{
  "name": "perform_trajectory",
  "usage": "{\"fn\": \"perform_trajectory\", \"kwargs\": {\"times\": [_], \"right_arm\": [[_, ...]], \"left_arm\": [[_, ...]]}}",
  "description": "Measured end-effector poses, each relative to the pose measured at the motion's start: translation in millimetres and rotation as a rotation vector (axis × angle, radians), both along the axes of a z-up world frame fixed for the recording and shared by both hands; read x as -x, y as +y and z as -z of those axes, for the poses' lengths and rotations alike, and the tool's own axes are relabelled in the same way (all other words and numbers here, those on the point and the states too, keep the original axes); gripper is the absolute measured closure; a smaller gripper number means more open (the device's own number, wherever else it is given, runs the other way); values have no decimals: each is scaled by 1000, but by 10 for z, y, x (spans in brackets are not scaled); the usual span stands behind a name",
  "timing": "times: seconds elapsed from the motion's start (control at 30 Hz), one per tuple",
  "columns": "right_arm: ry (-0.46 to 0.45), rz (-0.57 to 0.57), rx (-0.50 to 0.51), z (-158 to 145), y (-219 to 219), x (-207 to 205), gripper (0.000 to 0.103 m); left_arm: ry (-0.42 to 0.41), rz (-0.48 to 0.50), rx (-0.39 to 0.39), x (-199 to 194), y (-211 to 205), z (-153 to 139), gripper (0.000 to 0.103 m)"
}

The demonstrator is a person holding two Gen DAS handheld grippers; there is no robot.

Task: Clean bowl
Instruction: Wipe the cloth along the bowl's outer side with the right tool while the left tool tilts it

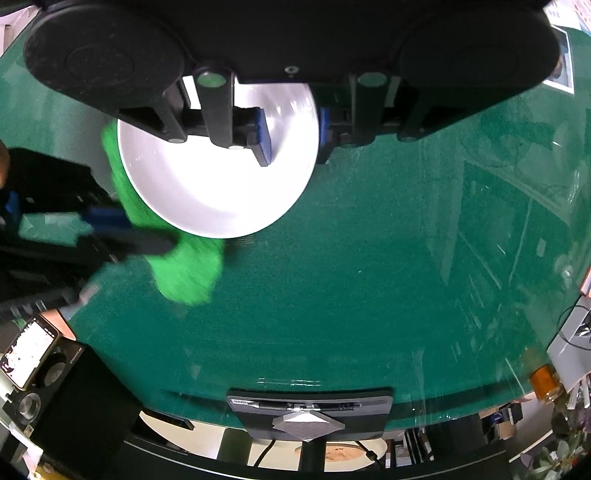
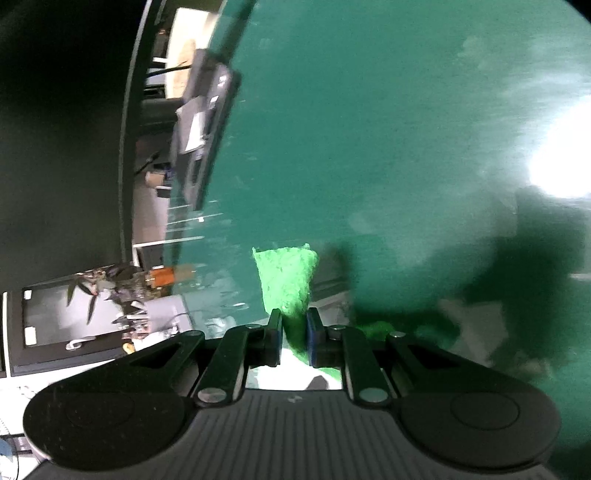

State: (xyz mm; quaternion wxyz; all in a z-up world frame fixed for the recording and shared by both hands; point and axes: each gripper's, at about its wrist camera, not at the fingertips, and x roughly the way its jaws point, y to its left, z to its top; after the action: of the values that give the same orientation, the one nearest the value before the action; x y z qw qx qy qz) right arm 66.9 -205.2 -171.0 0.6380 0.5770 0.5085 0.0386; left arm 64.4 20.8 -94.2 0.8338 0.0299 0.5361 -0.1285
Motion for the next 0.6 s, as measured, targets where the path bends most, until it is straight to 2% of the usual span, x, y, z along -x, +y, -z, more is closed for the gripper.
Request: {"fn": "perform_trajectory", "kwargs": {"times": [0.13, 0.23, 0.4, 0.6], "right_arm": [[-4, 1, 2, 1, 43, -49, 89], [-40, -16, -16, 29, 227, -242, 89], [-72, -52, -24, 4, 263, -294, 89], [-18, -36, 6, 43, 115, -194, 89]], "left_arm": [[0, 9, -6, -12, -17, 8, 78], [0, 15, -11, -15, -24, 12, 78], [-3, 13, -5, -4, -14, 11, 78], [-8, 17, -8, -2, -22, 13, 77]]}}
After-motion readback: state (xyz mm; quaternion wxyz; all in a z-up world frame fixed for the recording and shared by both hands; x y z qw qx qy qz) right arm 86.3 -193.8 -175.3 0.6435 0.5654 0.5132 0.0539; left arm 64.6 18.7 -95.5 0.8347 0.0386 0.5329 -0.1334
